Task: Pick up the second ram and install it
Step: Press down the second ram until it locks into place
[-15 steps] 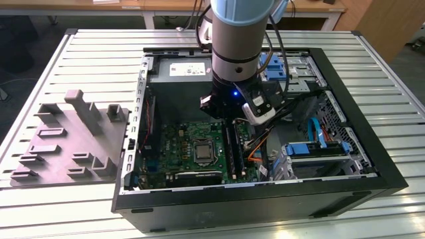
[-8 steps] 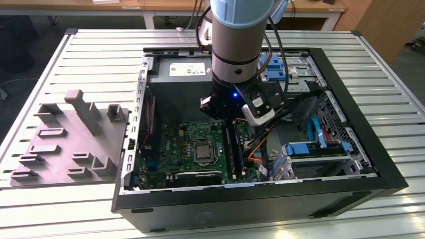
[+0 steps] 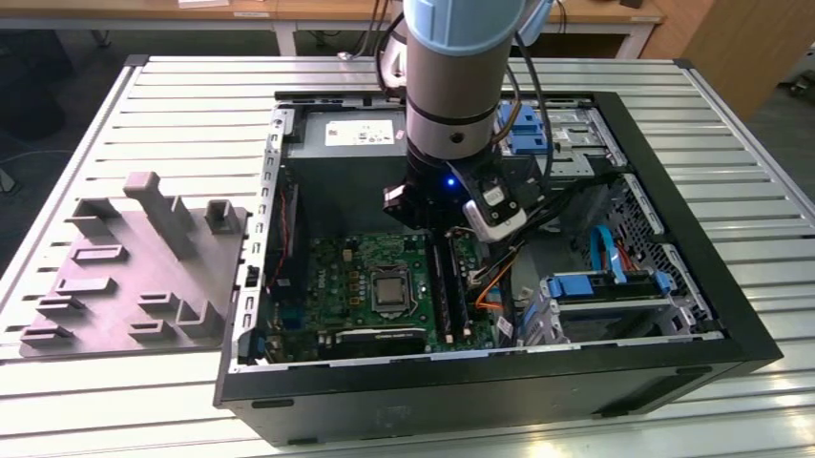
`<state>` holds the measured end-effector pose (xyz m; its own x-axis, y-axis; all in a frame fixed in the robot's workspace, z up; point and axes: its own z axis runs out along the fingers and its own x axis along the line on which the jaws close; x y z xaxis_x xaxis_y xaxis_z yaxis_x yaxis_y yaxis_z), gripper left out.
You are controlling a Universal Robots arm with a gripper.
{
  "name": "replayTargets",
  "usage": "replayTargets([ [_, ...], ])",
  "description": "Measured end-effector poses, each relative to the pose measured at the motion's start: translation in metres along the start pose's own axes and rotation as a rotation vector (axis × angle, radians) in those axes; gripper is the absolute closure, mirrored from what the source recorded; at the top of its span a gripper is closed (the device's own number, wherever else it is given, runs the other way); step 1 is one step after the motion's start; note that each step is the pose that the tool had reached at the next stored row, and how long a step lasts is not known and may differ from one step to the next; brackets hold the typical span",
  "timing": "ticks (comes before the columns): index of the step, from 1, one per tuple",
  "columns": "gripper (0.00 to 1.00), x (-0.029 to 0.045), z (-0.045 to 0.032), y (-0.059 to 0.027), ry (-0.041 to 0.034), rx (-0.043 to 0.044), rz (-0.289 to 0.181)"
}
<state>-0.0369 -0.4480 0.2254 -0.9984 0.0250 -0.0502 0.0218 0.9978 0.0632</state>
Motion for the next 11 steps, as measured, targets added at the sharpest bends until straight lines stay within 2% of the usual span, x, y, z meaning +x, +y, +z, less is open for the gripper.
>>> replayTargets([
  [11, 0.9, 0.0001, 0.0025, 0.0001, 0.0, -0.0002, 0.0],
])
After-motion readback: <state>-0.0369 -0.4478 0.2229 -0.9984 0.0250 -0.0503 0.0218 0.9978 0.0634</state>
